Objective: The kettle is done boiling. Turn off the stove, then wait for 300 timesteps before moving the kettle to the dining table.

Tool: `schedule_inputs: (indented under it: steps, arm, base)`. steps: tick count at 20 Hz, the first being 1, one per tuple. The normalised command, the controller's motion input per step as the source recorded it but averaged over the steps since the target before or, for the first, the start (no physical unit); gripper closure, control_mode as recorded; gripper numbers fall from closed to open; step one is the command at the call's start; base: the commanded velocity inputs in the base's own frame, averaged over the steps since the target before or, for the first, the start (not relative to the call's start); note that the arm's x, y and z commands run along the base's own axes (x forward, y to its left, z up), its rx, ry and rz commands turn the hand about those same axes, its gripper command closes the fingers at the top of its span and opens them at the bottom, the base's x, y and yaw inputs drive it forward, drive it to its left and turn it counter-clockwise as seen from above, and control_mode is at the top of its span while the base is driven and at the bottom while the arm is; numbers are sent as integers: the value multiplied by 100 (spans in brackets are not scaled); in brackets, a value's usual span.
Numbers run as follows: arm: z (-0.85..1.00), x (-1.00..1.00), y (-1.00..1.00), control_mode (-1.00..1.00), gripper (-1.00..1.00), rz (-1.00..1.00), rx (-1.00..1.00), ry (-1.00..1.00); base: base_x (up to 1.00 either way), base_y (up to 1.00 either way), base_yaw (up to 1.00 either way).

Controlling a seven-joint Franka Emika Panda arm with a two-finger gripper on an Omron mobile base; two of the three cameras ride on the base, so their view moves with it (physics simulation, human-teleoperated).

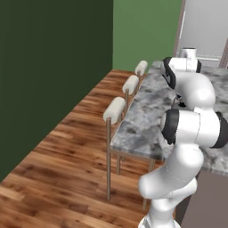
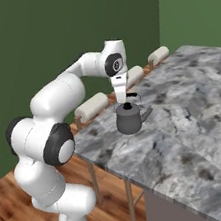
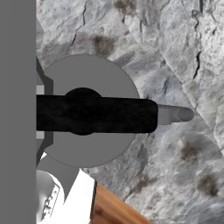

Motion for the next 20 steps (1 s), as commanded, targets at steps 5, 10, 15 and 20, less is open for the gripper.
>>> schedule_inputs:
  steps: [5, 10, 15, 20]
  arm:
    - [0, 0, 0, 100, 100, 0, 0, 0]
    - [0, 0, 0, 100, 100, 0, 0, 0]
    - [-29, 3, 4, -100, 100, 0, 2, -1]
    - [-33, 7, 6, -100, 100, 0, 3, 0]
  base:
    - [0, 0, 0]
    - [1, 0, 0]
    - [0, 0, 0]
    - [0, 0, 0]
